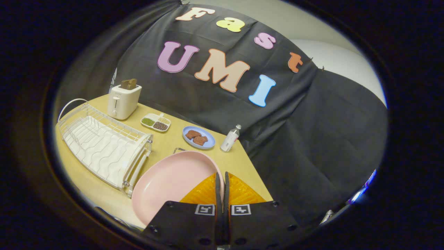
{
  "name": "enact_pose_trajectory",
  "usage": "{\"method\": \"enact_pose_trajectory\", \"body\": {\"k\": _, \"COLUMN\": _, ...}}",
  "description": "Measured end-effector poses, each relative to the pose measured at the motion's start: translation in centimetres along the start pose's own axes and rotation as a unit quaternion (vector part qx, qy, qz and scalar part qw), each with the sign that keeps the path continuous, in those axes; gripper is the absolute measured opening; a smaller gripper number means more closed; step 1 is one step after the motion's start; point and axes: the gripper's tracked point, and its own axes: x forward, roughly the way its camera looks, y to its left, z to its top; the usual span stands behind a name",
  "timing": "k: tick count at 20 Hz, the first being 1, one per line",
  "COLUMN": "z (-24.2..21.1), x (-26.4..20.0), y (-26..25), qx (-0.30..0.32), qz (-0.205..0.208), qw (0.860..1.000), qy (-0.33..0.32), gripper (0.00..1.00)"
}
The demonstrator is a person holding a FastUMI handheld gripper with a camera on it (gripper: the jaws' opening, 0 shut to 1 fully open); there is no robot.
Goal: Take the plate from the dish rack, then take the spoon from the basket and place it into the plate.
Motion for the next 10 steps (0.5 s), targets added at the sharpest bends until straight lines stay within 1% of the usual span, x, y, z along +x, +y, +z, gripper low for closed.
{"method": "enact_pose_trajectory", "body": {"k": 5, "z": -3.9, "x": 0.5, "y": 0.5, "qx": 0.041, "qz": 0.031, "qw": 0.998, "qy": 0.026, "gripper": 0.03}}
{"method": "enact_pose_trajectory", "body": {"k": 10, "z": -7.9, "x": 2.7, "y": 1.4, "qx": 0.076, "qz": 0.053, "qw": 0.994, "qy": 0.058, "gripper": 0.03}}
